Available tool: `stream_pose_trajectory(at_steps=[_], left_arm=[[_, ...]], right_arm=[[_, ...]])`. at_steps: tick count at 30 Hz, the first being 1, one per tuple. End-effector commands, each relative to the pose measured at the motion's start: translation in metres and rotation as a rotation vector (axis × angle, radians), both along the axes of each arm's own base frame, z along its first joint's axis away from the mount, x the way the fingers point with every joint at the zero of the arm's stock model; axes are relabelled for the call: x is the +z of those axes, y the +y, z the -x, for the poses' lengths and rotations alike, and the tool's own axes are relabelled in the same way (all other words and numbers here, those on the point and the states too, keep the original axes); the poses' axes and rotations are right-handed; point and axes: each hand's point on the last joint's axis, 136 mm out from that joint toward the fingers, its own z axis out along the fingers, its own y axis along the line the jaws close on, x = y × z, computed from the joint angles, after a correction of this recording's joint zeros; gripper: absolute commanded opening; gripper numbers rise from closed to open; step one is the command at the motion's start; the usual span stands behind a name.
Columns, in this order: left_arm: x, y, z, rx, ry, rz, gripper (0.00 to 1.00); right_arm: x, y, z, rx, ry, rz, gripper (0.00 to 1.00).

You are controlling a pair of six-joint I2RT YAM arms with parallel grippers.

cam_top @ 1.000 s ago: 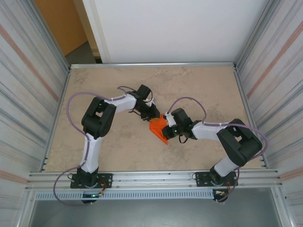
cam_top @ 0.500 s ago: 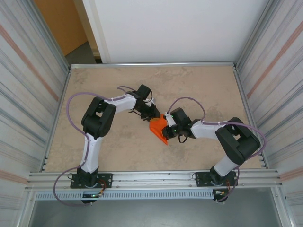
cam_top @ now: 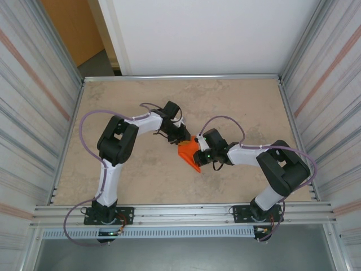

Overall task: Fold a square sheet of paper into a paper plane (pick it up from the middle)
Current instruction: Third fold the triangle at the center of the table.

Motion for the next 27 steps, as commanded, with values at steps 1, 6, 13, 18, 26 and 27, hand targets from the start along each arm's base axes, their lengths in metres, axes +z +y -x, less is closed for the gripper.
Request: stream_pose_trajectory(at_steps=[1, 6, 13, 18, 26, 27], left_arm=[[-0.023, 0.006, 0.018, -0.022, 0.062, -0.061, 0.18], [-0.024, 0.007, 0.018, -0.018, 0.066, -0.064, 0.18], [-0.027, 0.007, 0.019, -0.019, 0.072, -0.067, 0.16], [-0.026, 0.007, 0.018, -0.019, 0.068, -0.065, 0.16], [-0.024, 0.007, 0.018, -0.017, 0.066, -0.065, 0.16], [-0.024, 0.007, 0.017, -0.017, 0.065, -0.064, 0.16]], right_arm=[[-0.004, -0.004, -0.004, -0.037, 0.021, 0.022, 0.0], [0.002, -0.002, -0.005, -0.036, 0.011, 0.009, 0.0], [0.018, 0.0, -0.008, -0.039, -0.023, -0.019, 0.0], [0.015, -0.002, -0.008, -0.04, -0.022, -0.004, 0.0], [0.003, -0.005, -0.005, -0.041, -0.001, 0.028, 0.0], [0.002, -0.005, -0.005, -0.042, 0.002, 0.031, 0.0]])
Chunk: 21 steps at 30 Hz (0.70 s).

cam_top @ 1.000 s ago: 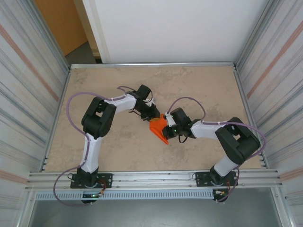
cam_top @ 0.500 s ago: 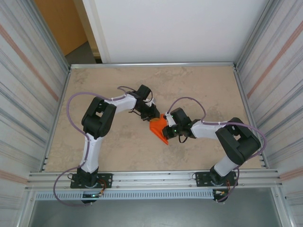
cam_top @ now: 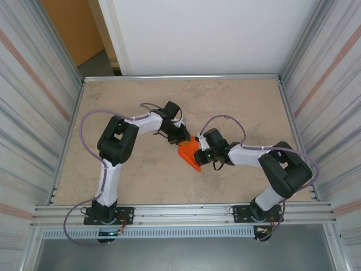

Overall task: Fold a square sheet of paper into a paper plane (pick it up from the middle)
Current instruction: Third fold the triangle at the center of the table.

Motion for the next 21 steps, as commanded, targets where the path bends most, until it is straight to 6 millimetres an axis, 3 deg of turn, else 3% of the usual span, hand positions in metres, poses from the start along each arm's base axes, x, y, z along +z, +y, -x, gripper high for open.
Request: stream_pose_trajectory(at_steps=[1, 10, 13, 17, 21], left_arm=[[-0.023, 0.007, 0.017, -0.018, 0.063, -0.063, 0.16], [-0.018, 0.006, 0.016, -0.018, 0.057, -0.058, 0.16], [-0.002, 0.004, 0.011, -0.012, 0.027, -0.037, 0.16], [0.043, 0.003, -0.002, 0.031, -0.054, 0.029, 0.19], [0.064, 0.011, -0.003, 0.087, -0.096, 0.043, 0.23]], right_arm=[[-0.004, -0.002, -0.003, -0.027, 0.019, 0.023, 0.0], [-0.013, -0.002, 0.001, -0.021, 0.043, 0.036, 0.0], [-0.014, -0.003, 0.001, -0.023, 0.048, 0.039, 0.0], [-0.014, -0.003, 0.003, -0.027, 0.059, 0.046, 0.0], [-0.014, -0.002, 0.003, -0.029, 0.07, 0.038, 0.0]])
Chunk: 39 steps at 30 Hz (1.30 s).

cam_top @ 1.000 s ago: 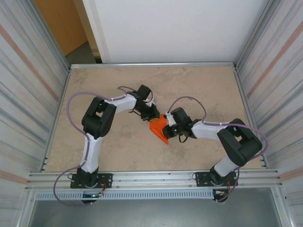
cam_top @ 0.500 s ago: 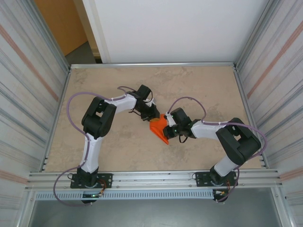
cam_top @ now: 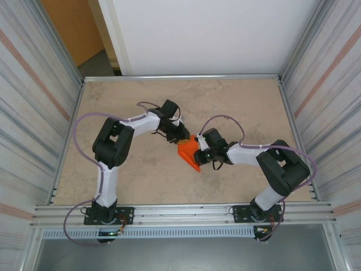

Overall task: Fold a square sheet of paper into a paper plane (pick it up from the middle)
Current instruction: Third fold the triangle at the center of the table.

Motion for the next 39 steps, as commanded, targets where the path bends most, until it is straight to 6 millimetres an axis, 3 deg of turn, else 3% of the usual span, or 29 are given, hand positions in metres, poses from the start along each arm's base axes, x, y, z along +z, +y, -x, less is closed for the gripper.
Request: stream_pose_trajectory(at_steps=[1, 9, 18, 39], left_arm=[[0.037, 0.008, -0.003, 0.065, -0.06, 0.031, 0.23], [0.034, 0.011, 0.031, 0.168, -0.011, 0.061, 0.18], [0.012, 0.003, 0.065, 0.216, 0.056, 0.021, 0.11], [-0.008, -0.004, 0.064, 0.239, 0.105, -0.001, 0.12]], right_arm=[[-0.009, -0.002, 0.003, -0.025, 0.055, 0.025, 0.0], [-0.009, 0.001, 0.004, -0.022, 0.069, 0.014, 0.0], [-0.007, 0.003, 0.004, -0.021, 0.078, -0.004, 0.0], [-0.01, 0.003, 0.005, -0.025, 0.098, 0.002, 0.01]])
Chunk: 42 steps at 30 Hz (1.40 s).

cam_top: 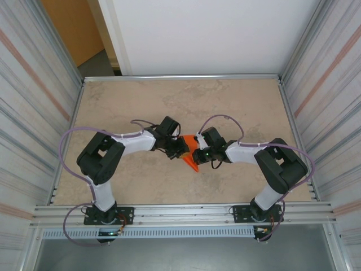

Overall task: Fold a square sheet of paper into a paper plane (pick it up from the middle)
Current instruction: Third fold the triangle at the center of the table.

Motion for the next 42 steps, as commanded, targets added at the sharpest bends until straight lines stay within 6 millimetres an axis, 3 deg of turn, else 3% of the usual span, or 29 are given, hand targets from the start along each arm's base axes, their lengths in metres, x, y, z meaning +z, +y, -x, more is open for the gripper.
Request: stream_pose_trajectory(at_steps=[1, 19, 42], left_arm=[[-0.004, -0.003, -0.002, 0.013, 0.011, -0.011, 0.12], [-0.022, 0.012, 0.007, 0.036, 0.044, -0.071, 0.12], [-0.027, 0.02, 0.012, 0.058, 0.051, -0.092, 0.12]], right_arm=[[-0.011, -0.005, 0.006, -0.012, 0.058, 0.028, 0.01], [-0.016, -0.006, 0.007, -0.017, 0.074, 0.037, 0.09], [-0.018, -0.004, 0.009, -0.016, 0.094, 0.03, 0.14]])
